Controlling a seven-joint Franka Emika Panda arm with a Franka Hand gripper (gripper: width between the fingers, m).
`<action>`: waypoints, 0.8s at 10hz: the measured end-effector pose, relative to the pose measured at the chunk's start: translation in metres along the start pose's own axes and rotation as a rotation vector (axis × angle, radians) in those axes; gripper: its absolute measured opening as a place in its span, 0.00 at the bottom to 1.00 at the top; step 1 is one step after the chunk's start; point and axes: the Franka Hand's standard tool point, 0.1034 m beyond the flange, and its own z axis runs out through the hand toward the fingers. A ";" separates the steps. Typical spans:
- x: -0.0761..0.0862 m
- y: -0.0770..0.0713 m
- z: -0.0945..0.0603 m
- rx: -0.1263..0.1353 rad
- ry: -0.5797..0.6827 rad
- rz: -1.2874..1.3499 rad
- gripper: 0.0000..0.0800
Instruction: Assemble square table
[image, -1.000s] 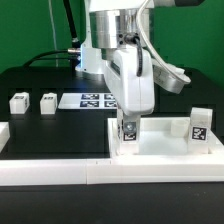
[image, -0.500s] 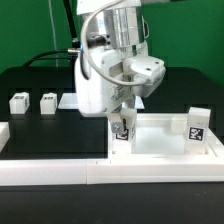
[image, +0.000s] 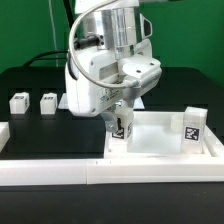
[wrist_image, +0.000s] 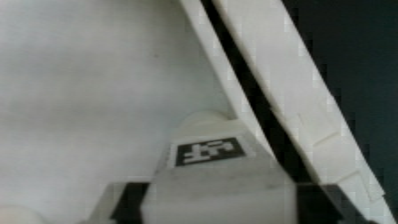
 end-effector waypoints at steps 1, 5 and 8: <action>0.000 0.000 0.000 0.000 0.000 0.000 0.62; -0.021 0.017 -0.021 -0.014 -0.029 -0.114 0.81; -0.022 0.018 -0.023 -0.009 -0.033 -0.150 0.81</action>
Offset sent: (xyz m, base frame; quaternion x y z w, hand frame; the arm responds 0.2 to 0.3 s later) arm -0.0250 0.0248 0.0208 -0.0049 0.0305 -0.0427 0.9986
